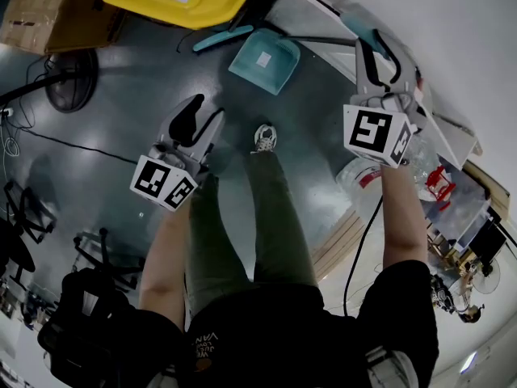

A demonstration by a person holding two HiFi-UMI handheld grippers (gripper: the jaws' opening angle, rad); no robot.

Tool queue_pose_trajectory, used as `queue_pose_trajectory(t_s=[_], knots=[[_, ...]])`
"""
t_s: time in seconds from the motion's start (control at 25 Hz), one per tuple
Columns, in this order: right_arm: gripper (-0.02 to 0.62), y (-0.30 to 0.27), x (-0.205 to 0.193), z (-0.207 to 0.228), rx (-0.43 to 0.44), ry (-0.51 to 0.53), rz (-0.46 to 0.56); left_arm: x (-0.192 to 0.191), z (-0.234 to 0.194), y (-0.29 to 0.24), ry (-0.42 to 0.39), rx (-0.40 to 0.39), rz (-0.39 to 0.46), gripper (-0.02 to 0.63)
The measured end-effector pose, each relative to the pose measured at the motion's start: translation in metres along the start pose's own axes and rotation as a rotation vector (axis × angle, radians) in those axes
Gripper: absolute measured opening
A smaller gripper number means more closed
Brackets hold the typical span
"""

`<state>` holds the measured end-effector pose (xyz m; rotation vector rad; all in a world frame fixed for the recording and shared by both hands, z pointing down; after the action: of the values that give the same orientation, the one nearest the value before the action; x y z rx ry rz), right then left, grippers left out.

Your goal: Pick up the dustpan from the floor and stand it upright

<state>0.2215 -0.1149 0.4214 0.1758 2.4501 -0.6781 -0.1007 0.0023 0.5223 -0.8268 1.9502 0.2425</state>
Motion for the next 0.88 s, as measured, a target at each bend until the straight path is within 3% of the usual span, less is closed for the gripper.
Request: queue_pose_trajectory(t_s=[0.16,0.6,0.88], knots=[[0.095,0.024,0.010,-0.029,0.024,-0.034,0.011,0.004,0.002,0.008,-0.002,-0.015,-0.003,0.227],[0.113,0.060,0.016,-0.073,-0.008,-0.130,-0.025,0.021,0.005,0.052,-0.026,-0.067,-0.025,0.227],[0.161,0.075,0.028,-0.087,-0.012,-0.237,-0.080,0.043,0.006,0.086,-0.043,-0.087,-0.026,0.227]])
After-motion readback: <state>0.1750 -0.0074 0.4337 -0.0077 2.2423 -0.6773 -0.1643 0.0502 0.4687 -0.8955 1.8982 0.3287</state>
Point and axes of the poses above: the fingertips, and each gripper's own axes: y backward along the fingers, z to its right, x out of its top, the point moved 10 cm from there along y, backward along the fingers, and after that the axes turned 6 degrees about z, right-handed, at the moved point
